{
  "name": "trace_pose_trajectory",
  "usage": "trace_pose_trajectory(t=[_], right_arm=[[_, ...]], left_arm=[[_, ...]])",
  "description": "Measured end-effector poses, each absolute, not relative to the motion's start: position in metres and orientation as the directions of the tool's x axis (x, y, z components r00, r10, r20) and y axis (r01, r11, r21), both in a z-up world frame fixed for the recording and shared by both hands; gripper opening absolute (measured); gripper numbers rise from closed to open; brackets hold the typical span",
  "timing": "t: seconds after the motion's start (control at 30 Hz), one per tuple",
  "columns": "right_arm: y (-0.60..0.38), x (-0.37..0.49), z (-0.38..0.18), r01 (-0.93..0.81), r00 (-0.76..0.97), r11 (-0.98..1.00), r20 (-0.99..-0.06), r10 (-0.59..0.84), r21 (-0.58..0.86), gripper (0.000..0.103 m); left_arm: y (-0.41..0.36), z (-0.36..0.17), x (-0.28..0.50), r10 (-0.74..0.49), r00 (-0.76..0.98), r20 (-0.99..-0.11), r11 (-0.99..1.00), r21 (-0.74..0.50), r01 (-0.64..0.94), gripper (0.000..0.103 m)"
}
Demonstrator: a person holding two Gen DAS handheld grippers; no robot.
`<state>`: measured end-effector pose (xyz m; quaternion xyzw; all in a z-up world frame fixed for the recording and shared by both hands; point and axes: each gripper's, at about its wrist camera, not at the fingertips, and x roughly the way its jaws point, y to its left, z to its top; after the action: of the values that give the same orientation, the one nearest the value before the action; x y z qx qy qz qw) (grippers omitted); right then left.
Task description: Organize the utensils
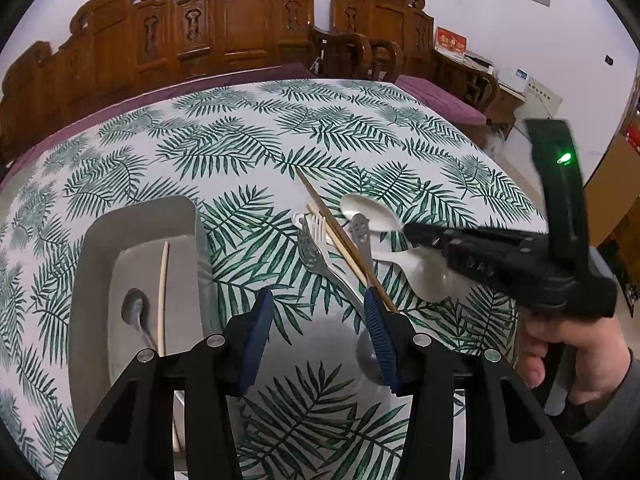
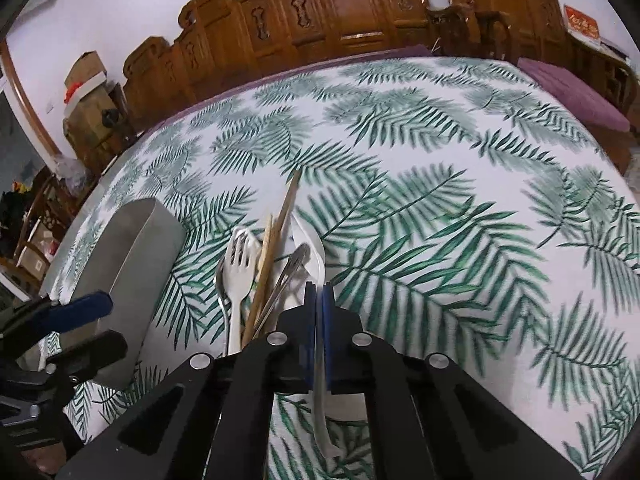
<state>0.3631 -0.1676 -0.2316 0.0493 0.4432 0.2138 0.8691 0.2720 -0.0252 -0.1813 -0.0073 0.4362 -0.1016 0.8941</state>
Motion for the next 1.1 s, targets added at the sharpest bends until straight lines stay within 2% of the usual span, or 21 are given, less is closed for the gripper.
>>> trace_pose_trajectory(t=[0.3, 0.53, 0.73, 0.8, 0.87, 1.1], right_arm=[[-0.194, 0.36, -0.215, -0.29, 0.607, 0.93, -0.707, 0.362, 0.227, 0.004], [-0.192, 0.359, -0.214, -0.307, 0.611, 0.924, -0.697, 0.375, 0.228, 0.004], [-0.191, 0.356, -0.212, -0.316, 0.614, 0.92, -0.689, 0.385, 0.233, 0.004], [-0.191, 0.355, -0.213, -0.317, 0.612, 0.919, -0.689, 0.387, 0.234, 0.004], [-0.191, 0.353, -0.212, -0.319, 0.611, 0.918, -0.689, 0.388, 0.234, 0.004], [-0.191, 0.352, -0.213, -0.328, 0.607, 0.914, -0.688, 0.397, 0.238, 0.004]], left_arm=[[-0.035, -0.196, 0.275, -0.193, 0.576, -0.795, 0.979, -0.113, 0.171, 0.045], [-0.043, -0.208, 0.285, -0.186, 0.562, -0.806, 0.98, -0.114, 0.161, 0.044], [-0.047, -0.218, 0.302, -0.192, 0.55, -0.813, 0.981, -0.142, 0.133, 0.035], [-0.047, -0.225, 0.309, -0.206, 0.527, -0.824, 0.979, -0.17, 0.116, 0.023], [-0.045, -0.231, 0.316, -0.211, 0.511, -0.833, 0.977, -0.186, 0.099, 0.019], [-0.043, -0.238, 0.322, -0.23, 0.492, -0.84, 0.971, -0.231, 0.06, 0.013]])
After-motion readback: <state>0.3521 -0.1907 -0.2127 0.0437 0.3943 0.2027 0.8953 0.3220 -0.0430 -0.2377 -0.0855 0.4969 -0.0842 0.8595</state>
